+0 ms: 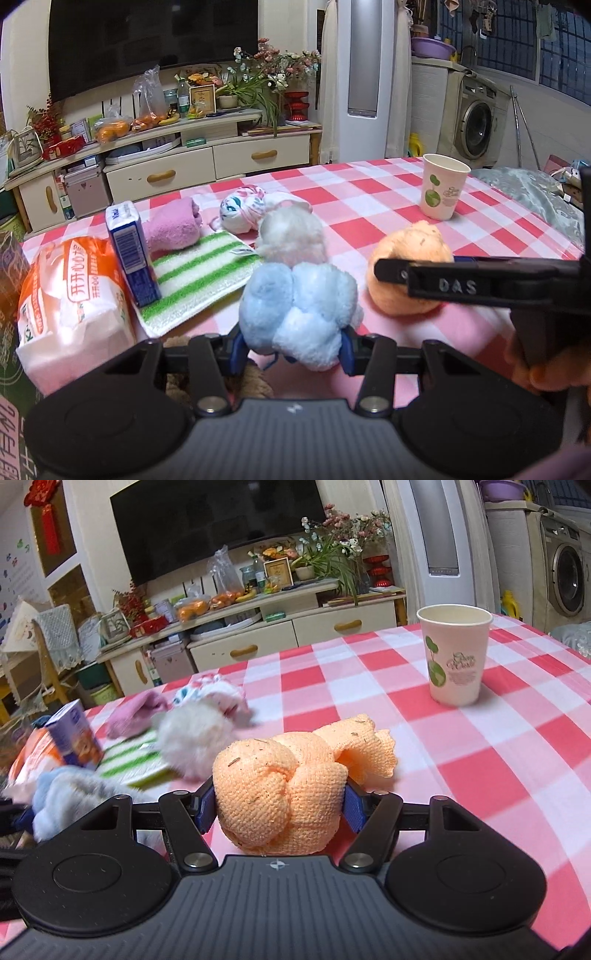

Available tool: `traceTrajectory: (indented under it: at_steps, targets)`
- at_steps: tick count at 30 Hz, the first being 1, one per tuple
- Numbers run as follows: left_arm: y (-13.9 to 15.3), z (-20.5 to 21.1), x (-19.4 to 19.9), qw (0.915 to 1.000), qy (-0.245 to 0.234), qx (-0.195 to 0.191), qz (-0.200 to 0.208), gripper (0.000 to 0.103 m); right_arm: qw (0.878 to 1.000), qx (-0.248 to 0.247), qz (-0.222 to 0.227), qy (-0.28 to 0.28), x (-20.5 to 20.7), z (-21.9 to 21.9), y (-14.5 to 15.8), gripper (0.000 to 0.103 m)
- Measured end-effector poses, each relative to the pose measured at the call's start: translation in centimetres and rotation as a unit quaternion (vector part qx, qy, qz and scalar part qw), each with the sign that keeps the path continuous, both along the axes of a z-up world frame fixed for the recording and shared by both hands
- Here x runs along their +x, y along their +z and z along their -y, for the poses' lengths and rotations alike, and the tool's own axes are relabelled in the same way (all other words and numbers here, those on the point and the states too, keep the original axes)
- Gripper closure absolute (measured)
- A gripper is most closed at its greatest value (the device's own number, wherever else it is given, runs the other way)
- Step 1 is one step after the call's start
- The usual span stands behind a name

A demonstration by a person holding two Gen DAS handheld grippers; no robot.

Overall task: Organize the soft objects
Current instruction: 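Carry the light-blue plush and orange knitted plush over the cardboard box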

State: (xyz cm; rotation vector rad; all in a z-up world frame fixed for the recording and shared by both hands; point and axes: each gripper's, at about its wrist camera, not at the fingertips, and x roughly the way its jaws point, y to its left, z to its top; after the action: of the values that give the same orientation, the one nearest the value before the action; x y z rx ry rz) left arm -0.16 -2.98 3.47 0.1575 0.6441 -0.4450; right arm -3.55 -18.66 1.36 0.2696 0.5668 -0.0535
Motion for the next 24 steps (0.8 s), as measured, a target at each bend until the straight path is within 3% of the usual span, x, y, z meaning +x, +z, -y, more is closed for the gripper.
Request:
traceTrajectory:
  at_steps: [14, 24]
  targets:
    - [0.1, -1.1, -1.7, 0.9998, -0.007, -0.019, -0.009, 0.057, 1.000, -0.001, -0.019, 0.006, -2.1, -0.7, 0.2, 0.022]
    - [1.3, -2.7, -3.4, 0.9994, -0.009, -0.033, 0.003, 0.057, 1.000, -0.017, -0.007, 0.020, -4.4, -2.1, 0.8, 0.023]
